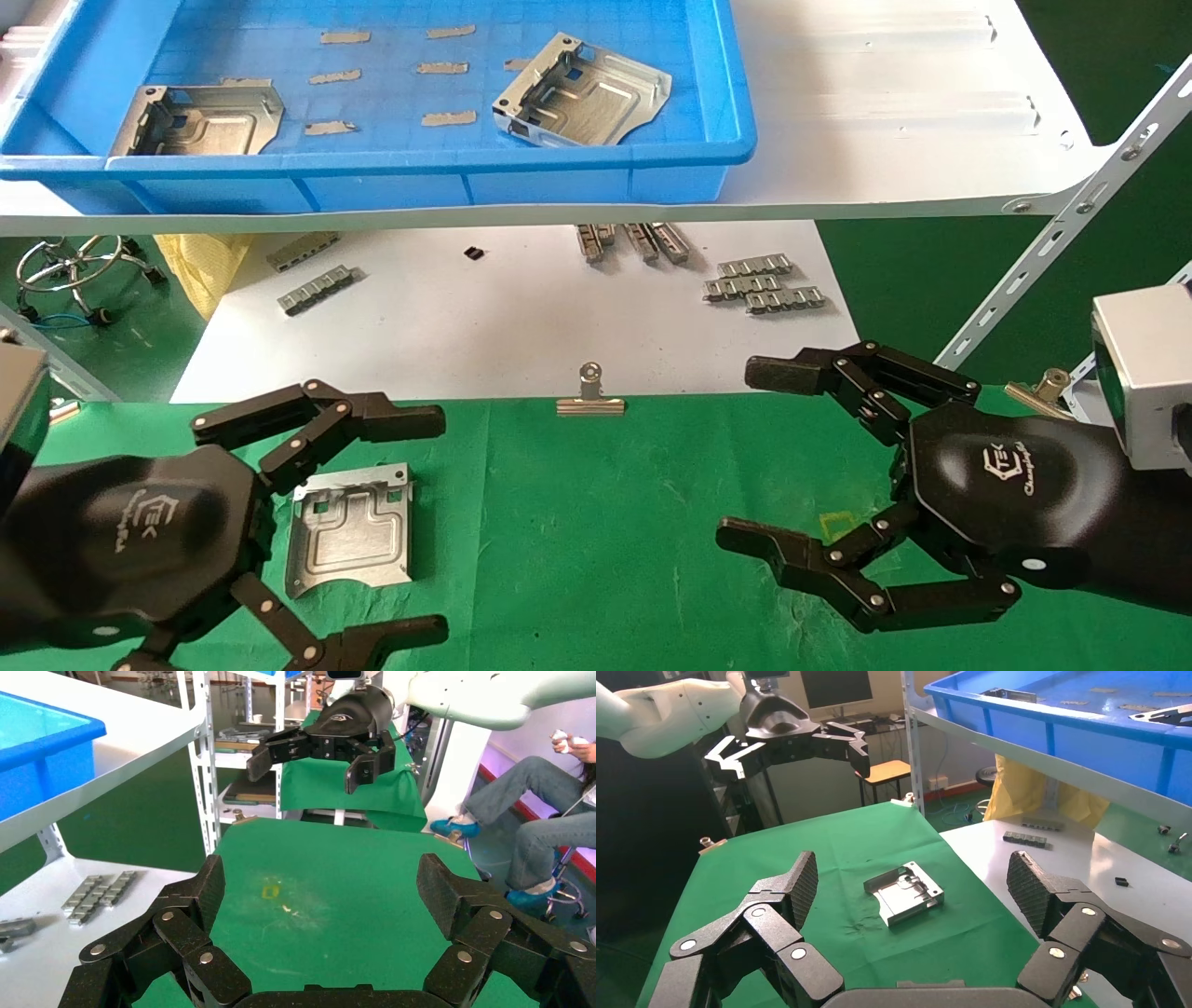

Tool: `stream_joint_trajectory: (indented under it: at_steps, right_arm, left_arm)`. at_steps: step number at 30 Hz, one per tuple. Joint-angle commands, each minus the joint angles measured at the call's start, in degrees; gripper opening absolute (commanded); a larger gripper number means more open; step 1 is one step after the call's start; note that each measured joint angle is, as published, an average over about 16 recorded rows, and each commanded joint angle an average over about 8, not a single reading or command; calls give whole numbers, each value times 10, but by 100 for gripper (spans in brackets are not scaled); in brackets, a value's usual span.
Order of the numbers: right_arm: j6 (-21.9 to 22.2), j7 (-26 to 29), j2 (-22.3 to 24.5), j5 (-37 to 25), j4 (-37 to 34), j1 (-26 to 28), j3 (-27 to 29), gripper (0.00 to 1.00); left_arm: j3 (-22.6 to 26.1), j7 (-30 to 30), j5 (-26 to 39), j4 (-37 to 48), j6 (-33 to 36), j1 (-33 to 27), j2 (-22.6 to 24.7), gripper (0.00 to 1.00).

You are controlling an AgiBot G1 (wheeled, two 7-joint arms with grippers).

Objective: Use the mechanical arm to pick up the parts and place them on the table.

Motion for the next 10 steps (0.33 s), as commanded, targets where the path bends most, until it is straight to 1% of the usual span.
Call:
stream_joint_trajectory:
  at_steps: [1,10]
  right_arm:
    - [0,0,0,0,0,0,0,100]
    - [0,0,0,0,0,0,0,100]
  left_arm:
    - [1,1,1,3,0,-1,1,100]
    - [3,3,3,8,0,-3,2,100]
